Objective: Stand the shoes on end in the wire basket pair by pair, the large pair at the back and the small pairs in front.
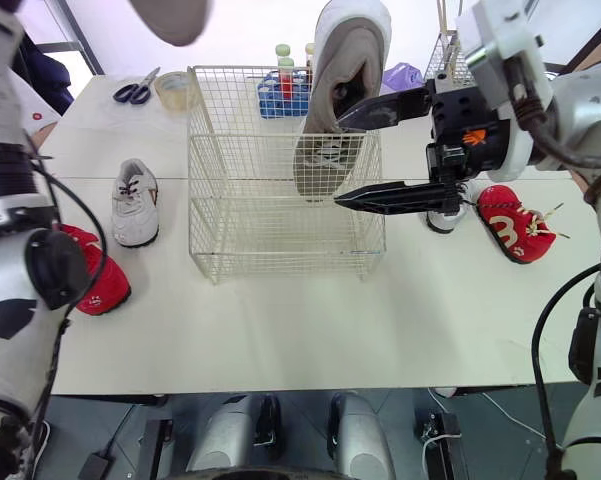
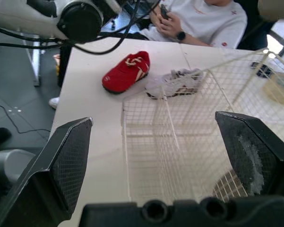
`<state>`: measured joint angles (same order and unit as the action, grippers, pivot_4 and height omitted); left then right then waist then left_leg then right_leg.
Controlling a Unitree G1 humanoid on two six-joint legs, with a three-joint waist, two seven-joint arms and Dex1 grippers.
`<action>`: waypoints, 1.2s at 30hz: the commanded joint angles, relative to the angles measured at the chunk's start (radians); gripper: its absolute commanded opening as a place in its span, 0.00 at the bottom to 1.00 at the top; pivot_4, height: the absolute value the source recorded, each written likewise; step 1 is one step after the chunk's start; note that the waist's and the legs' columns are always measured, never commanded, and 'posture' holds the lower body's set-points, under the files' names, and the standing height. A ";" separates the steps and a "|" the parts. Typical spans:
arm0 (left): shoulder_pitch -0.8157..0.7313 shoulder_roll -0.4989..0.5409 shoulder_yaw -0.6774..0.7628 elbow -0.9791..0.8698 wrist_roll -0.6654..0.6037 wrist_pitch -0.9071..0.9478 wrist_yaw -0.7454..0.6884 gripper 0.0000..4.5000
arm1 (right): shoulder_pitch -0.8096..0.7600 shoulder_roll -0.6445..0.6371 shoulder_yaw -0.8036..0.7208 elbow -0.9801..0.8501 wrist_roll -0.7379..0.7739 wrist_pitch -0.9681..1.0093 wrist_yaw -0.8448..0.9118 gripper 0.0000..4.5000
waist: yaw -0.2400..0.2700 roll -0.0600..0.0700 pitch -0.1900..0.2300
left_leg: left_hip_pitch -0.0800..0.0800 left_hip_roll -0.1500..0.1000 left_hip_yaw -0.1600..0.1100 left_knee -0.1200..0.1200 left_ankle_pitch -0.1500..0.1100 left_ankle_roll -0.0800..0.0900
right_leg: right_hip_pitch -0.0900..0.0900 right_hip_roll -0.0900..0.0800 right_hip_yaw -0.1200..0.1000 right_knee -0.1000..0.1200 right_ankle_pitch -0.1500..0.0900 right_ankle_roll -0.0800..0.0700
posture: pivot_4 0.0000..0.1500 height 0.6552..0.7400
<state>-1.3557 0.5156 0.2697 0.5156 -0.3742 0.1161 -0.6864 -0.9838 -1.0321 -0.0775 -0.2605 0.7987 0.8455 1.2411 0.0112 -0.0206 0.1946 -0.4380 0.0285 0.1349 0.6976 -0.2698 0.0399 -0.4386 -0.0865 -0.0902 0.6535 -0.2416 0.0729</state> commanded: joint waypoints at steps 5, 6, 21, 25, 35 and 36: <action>-0.010 -0.083 -0.043 0.055 0.015 -0.164 -0.045 0.01 | 0.017 -0.072 -0.118 -0.066 0.051 0.055 -0.059 1.00 | -0.002 0.000 0.000 | -0.002 0.001 0.000 0.000 0.000 0.000 | -0.003 0.001 0.000 -0.001 0.000 0.000 | 1.00 1.00; 0.005 -0.087 -0.049 0.055 0.022 -0.179 -0.045 0.01 | 0.027 -0.074 -0.129 -0.077 0.059 0.066 -0.072 1.00 | -0.002 0.000 0.000 | -0.002 0.001 0.000 0.000 0.000 0.000 | -0.003 0.001 0.000 0.000 0.000 0.000 | 1.00 1.00; 0.375 -0.191 -0.114 -0.255 0.071 -0.182 0.092 0.01 | 0.045 -0.039 -0.107 -0.074 0.078 0.069 -0.152 1.00 | 0.001 0.000 0.000 | -0.003 0.001 -0.001 0.001 0.000 0.001 | -0.002 -0.001 0.000 0.000 0.000 0.000 | 1.00 1.00; 0.428 -0.188 -0.130 -0.307 0.073 -0.154 0.100 0.01 | 0.084 0.000 -0.129 -0.076 0.097 0.103 -0.233 1.00 | 0.002 0.000 0.000 | -0.003 0.001 -0.001 0.001 0.000 0.001 | -0.002 -0.001 0.000 0.000 0.001 0.000 | 1.00 1.00; 0.529 -0.196 -0.141 -0.448 0.046 -0.035 0.141 0.01 | 0.373 0.104 -0.340 -0.218 0.264 0.196 -0.494 1.00 | 0.002 0.000 -0.001 | -0.003 0.001 -0.002 0.001 0.000 0.001 | -0.001 -0.001 0.000 -0.001 0.001 0.000 | 1.00 1.00; 0.542 -0.199 -0.140 -0.453 0.041 -0.025 0.141 0.01 | 0.399 0.102 -0.350 -0.229 0.272 0.198 -0.504 1.00 | 0.002 0.000 -0.001 | -0.003 0.001 -0.002 0.001 0.000 0.001 | 0.000 -0.001 0.000 -0.001 0.001 0.000 | 1.00 1.00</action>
<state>-0.8153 0.3188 0.1314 0.1125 -0.3104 0.0792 -0.5520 -0.5949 -0.9224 -0.3735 -0.4508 1.0383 1.0430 0.7587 0.0135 -0.0205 0.1940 -0.4405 0.0293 0.1330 0.6990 -0.2702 0.0408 -0.4389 -0.0871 -0.0904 0.6528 -0.2409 0.0731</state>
